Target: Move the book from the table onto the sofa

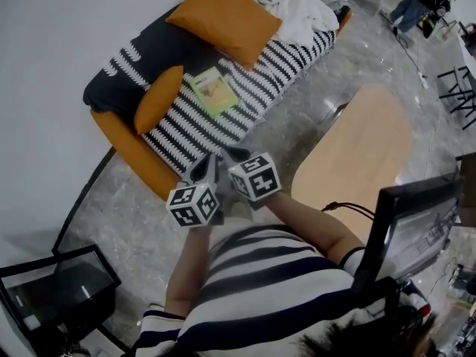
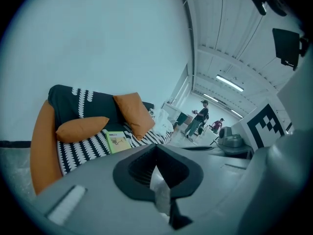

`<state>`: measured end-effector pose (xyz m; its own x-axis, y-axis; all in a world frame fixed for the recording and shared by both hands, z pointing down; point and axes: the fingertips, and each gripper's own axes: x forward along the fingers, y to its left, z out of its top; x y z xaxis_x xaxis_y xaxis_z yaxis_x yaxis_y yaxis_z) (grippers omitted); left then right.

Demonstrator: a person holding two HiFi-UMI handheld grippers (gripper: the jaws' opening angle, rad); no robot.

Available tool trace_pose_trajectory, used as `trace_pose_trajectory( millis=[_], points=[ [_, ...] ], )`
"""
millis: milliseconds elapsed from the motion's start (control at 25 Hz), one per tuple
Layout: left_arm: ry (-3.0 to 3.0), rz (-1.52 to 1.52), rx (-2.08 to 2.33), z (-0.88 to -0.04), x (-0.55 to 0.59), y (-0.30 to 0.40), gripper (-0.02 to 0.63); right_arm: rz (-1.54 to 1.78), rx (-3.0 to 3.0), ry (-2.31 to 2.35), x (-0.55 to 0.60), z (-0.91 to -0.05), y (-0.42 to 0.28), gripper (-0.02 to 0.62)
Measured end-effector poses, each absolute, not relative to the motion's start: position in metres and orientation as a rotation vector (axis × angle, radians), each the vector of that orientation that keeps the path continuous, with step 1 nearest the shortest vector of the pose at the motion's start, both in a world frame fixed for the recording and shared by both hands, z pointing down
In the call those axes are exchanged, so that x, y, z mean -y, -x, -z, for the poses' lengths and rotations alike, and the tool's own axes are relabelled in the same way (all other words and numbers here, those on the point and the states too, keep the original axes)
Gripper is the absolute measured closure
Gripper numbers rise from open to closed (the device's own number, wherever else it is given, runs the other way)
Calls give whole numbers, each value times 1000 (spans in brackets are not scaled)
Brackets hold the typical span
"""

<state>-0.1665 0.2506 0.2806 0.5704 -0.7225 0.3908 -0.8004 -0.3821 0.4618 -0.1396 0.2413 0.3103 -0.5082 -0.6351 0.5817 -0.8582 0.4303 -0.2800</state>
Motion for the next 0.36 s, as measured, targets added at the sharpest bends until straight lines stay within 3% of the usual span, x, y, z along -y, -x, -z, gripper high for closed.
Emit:
trace_pose_trajectory(
  millis=[360],
  points=[
    [-2144,-133,1255,-274,-244,160,607,-764,2298,-1227,-235,-306,128,598]
  ],
)
